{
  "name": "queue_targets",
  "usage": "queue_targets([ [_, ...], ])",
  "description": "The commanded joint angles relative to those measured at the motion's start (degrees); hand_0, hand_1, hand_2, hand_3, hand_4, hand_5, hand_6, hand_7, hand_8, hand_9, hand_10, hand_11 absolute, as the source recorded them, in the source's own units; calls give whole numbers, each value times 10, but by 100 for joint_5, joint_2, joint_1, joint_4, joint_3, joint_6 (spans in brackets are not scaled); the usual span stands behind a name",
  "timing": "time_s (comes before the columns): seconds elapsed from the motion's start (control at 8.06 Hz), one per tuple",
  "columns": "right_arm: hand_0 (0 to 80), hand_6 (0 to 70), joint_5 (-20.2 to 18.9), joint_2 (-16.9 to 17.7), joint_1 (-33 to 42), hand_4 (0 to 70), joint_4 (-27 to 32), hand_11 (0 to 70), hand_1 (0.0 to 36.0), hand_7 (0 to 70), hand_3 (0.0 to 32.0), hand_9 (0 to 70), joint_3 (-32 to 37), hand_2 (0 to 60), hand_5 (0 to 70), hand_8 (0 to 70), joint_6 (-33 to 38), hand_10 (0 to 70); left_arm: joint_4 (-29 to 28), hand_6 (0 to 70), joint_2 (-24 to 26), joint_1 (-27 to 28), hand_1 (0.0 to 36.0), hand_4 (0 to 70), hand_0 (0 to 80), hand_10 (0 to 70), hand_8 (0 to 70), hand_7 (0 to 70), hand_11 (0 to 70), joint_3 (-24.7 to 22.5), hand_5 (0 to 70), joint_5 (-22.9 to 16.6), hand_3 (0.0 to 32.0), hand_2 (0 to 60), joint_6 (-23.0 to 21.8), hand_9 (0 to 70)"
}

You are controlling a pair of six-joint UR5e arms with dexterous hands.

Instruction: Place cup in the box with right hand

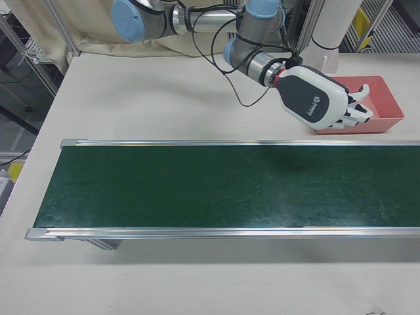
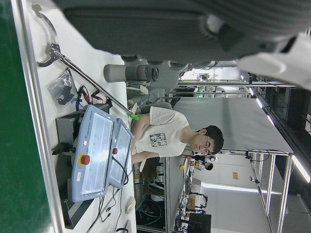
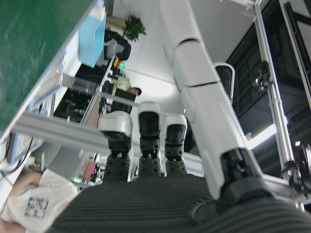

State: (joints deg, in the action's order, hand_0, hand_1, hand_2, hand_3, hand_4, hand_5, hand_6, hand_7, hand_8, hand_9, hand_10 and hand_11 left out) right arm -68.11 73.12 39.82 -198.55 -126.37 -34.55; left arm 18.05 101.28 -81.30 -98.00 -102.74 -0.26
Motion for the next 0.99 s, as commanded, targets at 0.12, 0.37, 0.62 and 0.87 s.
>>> queue_targets([
  [0.12,629,204,-375,914,2578,600,88,473,146,700,0,487,794,0,114,327,1729,324,-3,0,-3,0,0,0,0,0,0,0,0,0,0,0,0,0,0,0],
  [0.37,559,178,-922,1175,3572,573,753,347,97,700,0,408,1551,0,90,284,2013,235,6,0,-3,0,0,0,0,0,0,0,0,-8,0,0,0,0,0,0],
  [0.62,555,147,-1063,1747,4302,538,1063,262,91,615,0,321,1911,0,79,227,1988,176,15,0,-3,0,0,0,0,0,0,0,0,-8,0,0,0,0,0,0],
  [0.87,541,131,-1195,2099,4744,515,1407,237,59,571,0,296,2300,0,71,215,2110,160,15,0,6,0,0,0,0,0,0,0,0,-8,0,0,0,0,0,0],
])
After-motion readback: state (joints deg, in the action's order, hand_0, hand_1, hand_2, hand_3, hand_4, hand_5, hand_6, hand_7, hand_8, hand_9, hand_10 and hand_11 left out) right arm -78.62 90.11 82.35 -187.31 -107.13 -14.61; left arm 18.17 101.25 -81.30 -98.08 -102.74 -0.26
